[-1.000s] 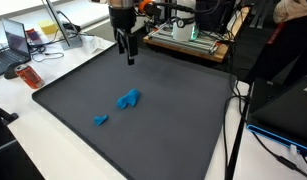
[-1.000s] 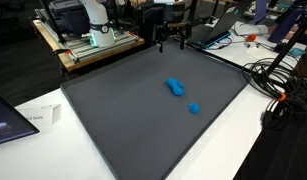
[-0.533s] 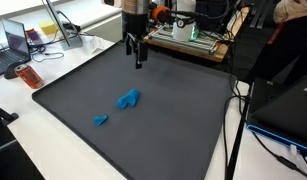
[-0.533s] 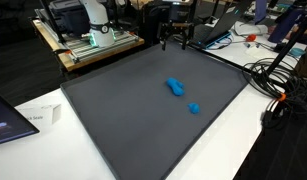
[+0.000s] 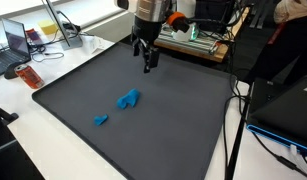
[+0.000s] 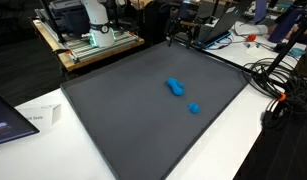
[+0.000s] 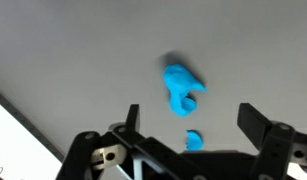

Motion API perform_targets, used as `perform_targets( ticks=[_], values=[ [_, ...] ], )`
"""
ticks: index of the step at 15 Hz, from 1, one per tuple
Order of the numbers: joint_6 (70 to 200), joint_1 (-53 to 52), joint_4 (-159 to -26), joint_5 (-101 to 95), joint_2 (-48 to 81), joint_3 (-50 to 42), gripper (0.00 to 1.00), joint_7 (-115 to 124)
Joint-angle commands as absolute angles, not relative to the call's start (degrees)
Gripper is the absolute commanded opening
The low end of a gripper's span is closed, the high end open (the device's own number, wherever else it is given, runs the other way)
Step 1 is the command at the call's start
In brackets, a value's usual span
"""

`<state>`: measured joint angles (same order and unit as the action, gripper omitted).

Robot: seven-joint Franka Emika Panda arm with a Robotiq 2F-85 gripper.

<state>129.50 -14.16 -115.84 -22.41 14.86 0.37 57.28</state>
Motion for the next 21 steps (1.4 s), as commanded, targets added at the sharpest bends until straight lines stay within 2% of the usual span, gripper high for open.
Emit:
perform_targets(
  ticks=[1, 10, 17, 21],
  values=[
    [122.8, -16.4, -108.6, -26.7, 19.3, 0.8, 1.0, 61.3],
    [108.0, -22.2, -90.0, -33.0, 30.8, 0.8, 1.0, 60.4],
    [109.9, -22.9, -82.6, -39.9, 37.3, 0.6, 1.0, 55.8],
    [115.5, -19.2, -81.9, -34.3, 38.7, 2.3, 1.0, 51.4]
  ],
)
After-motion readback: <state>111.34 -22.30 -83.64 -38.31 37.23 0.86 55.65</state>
